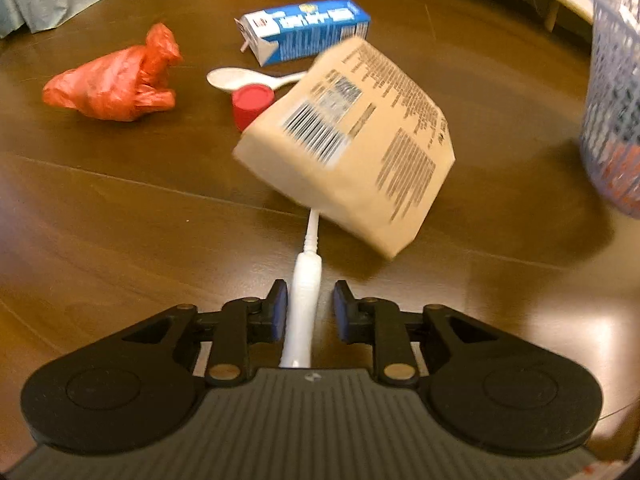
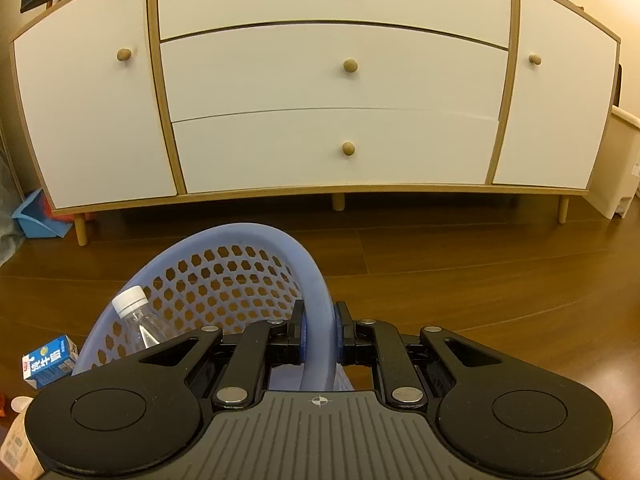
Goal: Collect trash
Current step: 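Lift the white toothbrush off the floor with the left gripper, then carry the toothbrush into the wastebasket held by the right gripper and release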
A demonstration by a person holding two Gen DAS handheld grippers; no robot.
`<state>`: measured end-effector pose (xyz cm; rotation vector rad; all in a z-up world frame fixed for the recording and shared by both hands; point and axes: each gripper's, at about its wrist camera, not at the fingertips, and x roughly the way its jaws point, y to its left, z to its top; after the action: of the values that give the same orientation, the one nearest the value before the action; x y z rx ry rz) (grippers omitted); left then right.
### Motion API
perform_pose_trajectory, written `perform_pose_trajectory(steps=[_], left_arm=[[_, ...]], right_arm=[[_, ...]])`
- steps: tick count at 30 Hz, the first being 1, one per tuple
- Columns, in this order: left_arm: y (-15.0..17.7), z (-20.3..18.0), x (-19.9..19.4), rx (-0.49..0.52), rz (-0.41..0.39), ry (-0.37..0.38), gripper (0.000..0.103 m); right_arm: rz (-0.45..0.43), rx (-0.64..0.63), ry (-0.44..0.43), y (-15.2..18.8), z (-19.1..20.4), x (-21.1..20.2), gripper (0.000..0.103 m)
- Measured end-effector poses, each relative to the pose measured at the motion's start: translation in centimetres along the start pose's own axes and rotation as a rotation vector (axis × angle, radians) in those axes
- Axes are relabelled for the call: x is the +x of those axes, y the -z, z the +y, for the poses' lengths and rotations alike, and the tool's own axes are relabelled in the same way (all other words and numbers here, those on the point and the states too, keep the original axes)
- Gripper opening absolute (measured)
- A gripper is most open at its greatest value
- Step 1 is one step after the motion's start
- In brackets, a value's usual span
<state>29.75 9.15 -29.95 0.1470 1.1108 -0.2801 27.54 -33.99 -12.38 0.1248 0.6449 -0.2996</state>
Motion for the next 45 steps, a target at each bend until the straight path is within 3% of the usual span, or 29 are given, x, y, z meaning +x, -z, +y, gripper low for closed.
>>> perform_pose_trajectory(steps=[2, 3, 10, 16, 21, 28, 33, 36, 39, 45], left_arm=[[-0.2, -0.4, 0.6, 0.033, -0.009, -0.001, 0.020], [-0.4, -0.4, 0.6, 0.041, -0.011, 0.002, 0.012], [0.3, -0.1, -1.7, 0.122, -0.066, -0.063, 0.012], [-1.8, -0.2, -5.8, 0.181, -0.185, -0.140, 0.012], [-3.2, -0.8, -7.9, 0.195, -0.234, -0.164, 0.012], [-4.5, -2.4, -10.1, 0.251, -0.232, -0.138, 0.012], [-3.0, -1.5, -7.1, 0.225, -0.050, -0.138, 0.012], [-1.4, -1.2, -6.9, 0.203, -0.032, -0.119, 0.012], [-1.7, -1.6, -8.3, 0.206, -0.079, -0.089, 0.012], [-5.9, -4.3, -13.1, 0.212, -0.246, 0.021, 0.012]], right_arm=[[-0.001, -0.003, 0.001, 0.0, 0.1, 0.1, 0.010], [-0.002, -0.003, 0.001, 0.0, 0.1, 0.1, 0.010], [0.005, 0.003, -0.003, 0.1, -0.2, 0.5, 0.010], [0.019, 0.020, -0.012, 0.4, -0.6, 0.8, 0.010], [0.024, 0.026, -0.017, 0.4, -0.9, 0.9, 0.010], [0.021, 0.023, -0.031, 0.3, -0.9, 1.0, 0.010], [0.022, 0.023, -0.040, 0.3, -1.1, 1.0, 0.010], [0.022, 0.023, -0.038, 0.3, -1.2, 1.0, 0.010], [0.020, 0.026, -0.040, 0.3, -1.1, 1.1, 0.010], [0.015, -0.005, -0.052, 0.4, -0.8, 1.1, 0.010]])
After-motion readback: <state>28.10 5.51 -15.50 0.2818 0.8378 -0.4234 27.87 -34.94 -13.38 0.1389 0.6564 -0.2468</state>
